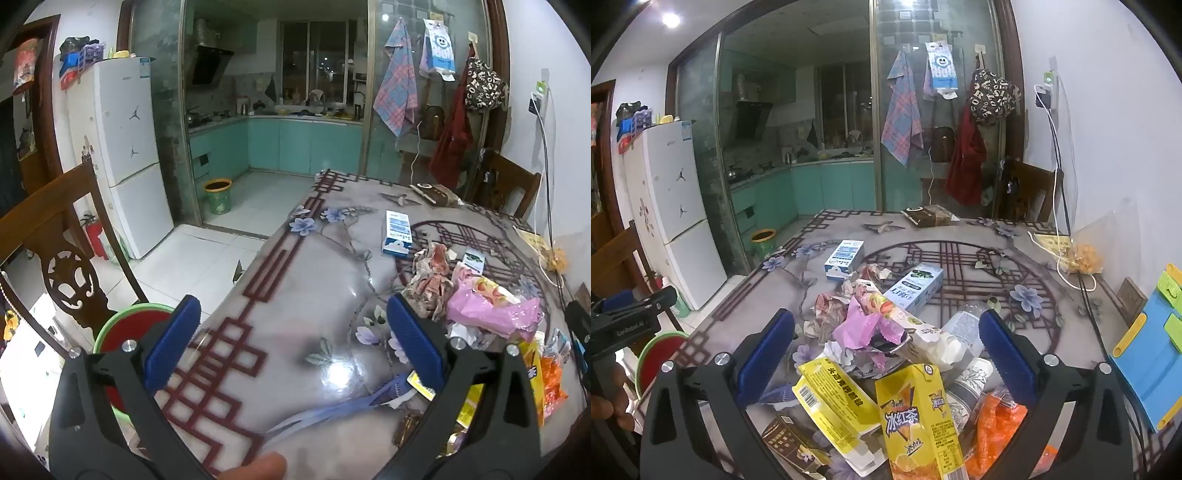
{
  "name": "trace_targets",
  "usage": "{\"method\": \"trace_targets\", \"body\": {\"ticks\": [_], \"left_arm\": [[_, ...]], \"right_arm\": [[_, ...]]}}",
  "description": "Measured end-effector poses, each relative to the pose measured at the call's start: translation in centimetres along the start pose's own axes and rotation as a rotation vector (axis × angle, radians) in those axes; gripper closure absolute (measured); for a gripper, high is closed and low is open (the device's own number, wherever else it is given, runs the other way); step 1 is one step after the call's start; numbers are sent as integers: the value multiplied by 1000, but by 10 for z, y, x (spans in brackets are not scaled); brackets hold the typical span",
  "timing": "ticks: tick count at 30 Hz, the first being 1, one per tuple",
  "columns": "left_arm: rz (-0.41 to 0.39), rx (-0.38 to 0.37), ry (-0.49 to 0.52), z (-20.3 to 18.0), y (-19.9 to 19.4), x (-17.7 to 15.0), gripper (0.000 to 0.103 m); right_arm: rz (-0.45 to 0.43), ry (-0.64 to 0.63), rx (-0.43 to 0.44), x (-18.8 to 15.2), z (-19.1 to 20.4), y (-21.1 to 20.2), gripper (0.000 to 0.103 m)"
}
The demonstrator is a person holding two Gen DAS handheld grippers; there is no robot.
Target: Collect trash
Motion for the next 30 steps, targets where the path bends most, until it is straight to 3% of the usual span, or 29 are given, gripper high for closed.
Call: {"method": "trace_targets", "body": {"ticks": [7,11,30], "left_arm": [[13,-11,2,11,2,-3,4],[13,17,46,-5,3,-5,4],[29,28,87,-9,7,-11,4]], "right_arm": [[0,-9,-10,0,0,1,7],[1,-2,-13,0,-6,2,7],[27,-12,-38,-4,-6,6,7]]}}
Point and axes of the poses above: each gripper's, at about its wrist camera, not at the fingertips, and y roughly the way its jaws point, z to its left, x to its top, the point moved 9 cm from there along y, roughly the way its jaws point, and after that the axes turned 4 degrees about y, right-handed, at the moved point
